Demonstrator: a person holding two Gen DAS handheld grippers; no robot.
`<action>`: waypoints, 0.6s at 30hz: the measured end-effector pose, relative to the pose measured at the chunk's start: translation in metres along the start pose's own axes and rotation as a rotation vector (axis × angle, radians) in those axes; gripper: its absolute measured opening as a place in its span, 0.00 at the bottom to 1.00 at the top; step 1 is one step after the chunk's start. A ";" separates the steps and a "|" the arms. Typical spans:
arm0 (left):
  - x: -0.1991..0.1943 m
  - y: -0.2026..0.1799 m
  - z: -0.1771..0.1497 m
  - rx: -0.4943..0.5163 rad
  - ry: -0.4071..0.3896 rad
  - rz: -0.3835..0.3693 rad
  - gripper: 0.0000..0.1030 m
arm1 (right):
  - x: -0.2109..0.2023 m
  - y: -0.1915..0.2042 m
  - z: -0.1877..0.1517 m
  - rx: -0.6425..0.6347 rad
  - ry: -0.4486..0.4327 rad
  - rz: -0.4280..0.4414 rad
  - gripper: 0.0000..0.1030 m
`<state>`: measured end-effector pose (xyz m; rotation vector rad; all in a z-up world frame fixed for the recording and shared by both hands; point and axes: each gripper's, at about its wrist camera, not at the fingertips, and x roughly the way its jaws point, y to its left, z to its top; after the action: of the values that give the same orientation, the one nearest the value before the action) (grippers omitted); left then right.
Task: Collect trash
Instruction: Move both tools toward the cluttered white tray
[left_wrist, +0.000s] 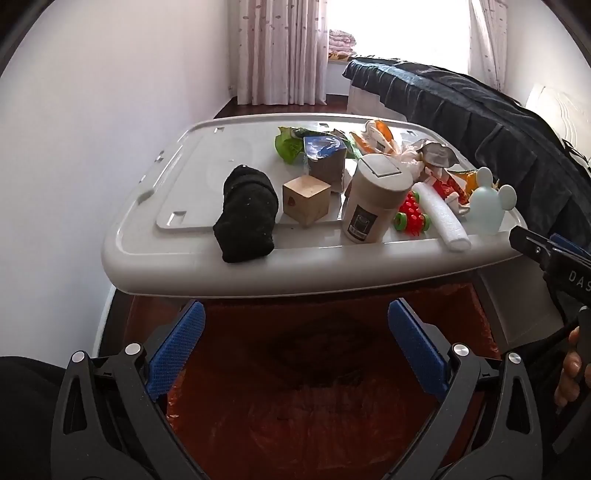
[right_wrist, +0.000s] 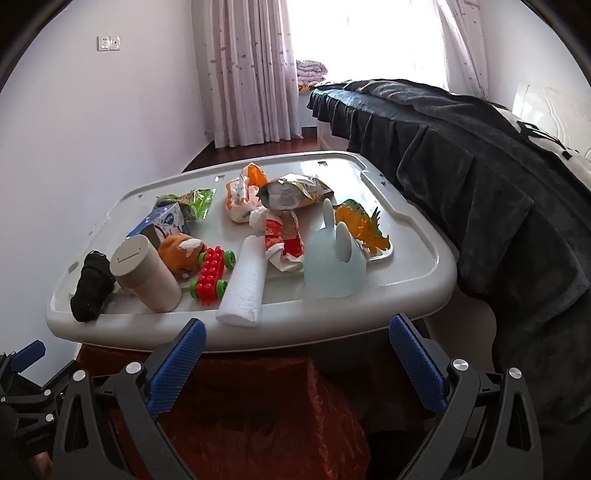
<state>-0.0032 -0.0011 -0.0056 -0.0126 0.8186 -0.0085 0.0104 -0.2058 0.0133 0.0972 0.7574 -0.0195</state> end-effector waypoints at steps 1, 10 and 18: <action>-0.001 -0.001 -0.001 0.003 -0.002 0.002 0.94 | 0.000 0.000 0.000 0.001 0.000 -0.001 0.95; -0.002 -0.006 0.001 0.032 -0.006 -0.001 0.94 | 0.002 -0.006 0.000 0.031 0.007 -0.001 0.95; -0.002 -0.009 0.001 0.042 0.004 -0.020 0.94 | 0.001 -0.007 0.000 0.034 -0.008 -0.004 0.95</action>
<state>-0.0044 -0.0096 -0.0036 0.0188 0.8218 -0.0446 0.0106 -0.2123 0.0117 0.1282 0.7490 -0.0369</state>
